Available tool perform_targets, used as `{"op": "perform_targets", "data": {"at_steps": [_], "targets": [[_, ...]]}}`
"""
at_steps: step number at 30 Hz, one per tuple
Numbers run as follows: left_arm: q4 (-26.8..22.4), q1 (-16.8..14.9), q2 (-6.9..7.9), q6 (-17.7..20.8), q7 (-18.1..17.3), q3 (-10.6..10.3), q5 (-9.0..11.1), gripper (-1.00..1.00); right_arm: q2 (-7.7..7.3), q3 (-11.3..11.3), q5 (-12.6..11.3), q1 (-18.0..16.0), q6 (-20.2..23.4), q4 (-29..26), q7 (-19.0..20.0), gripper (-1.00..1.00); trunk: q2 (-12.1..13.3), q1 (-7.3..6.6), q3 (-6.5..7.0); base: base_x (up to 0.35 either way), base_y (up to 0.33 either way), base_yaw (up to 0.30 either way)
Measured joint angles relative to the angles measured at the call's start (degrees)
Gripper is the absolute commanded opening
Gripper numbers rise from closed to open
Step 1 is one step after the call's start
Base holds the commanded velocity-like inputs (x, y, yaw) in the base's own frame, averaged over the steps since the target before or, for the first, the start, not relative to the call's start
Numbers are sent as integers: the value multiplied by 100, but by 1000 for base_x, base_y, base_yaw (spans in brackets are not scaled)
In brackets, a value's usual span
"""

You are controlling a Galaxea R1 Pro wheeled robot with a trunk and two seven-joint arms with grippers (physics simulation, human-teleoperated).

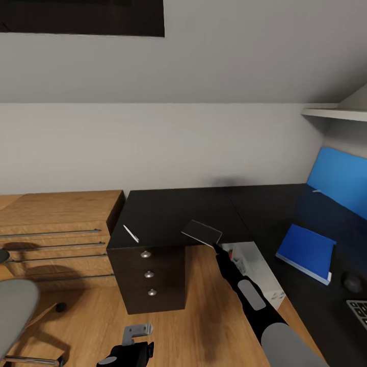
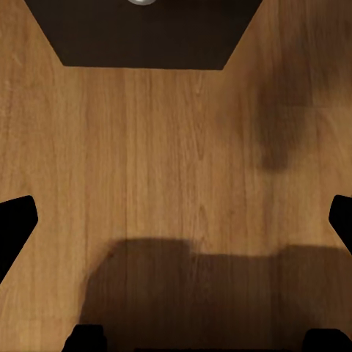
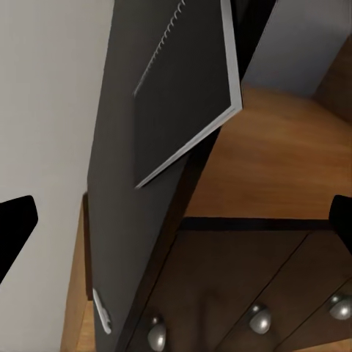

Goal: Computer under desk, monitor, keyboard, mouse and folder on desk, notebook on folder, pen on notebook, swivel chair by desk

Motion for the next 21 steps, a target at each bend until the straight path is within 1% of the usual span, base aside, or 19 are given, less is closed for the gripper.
{"op": "perform_targets", "data": {"at_steps": [12,14,15,16,18,21], "targets": [[9,0,-1,-5,0,-7,0,100,-28,-12,-2,0,-1,-10,42,100,-481,264,-216,0,0,0],[9,0,-1,-5,0,-6,0,100,-30,-13,-2,0,-3,-10,150,100,-562,308,-251,0,0,0],[9,0,-1,-4,0,-5,0,100,-35,-14,2,5,-5,-9,326,100,-602,330,-269,0,0,0],[9,0,-1,-4,0,-4,0,100,-37,-15,3,6,-6,-9,389,100,-642,352,-287,0,0,0],[9,0,-1,-1,0,-7,0,100,-55,-21,-2,8,-8,-9,483,100,-722,396,-323,0,0,0],[9,0,-1,-4,0,-7,0,100,-58,-23,-3,9,-9,-9,493,100,-843,461,-377,0,0,0]]}}
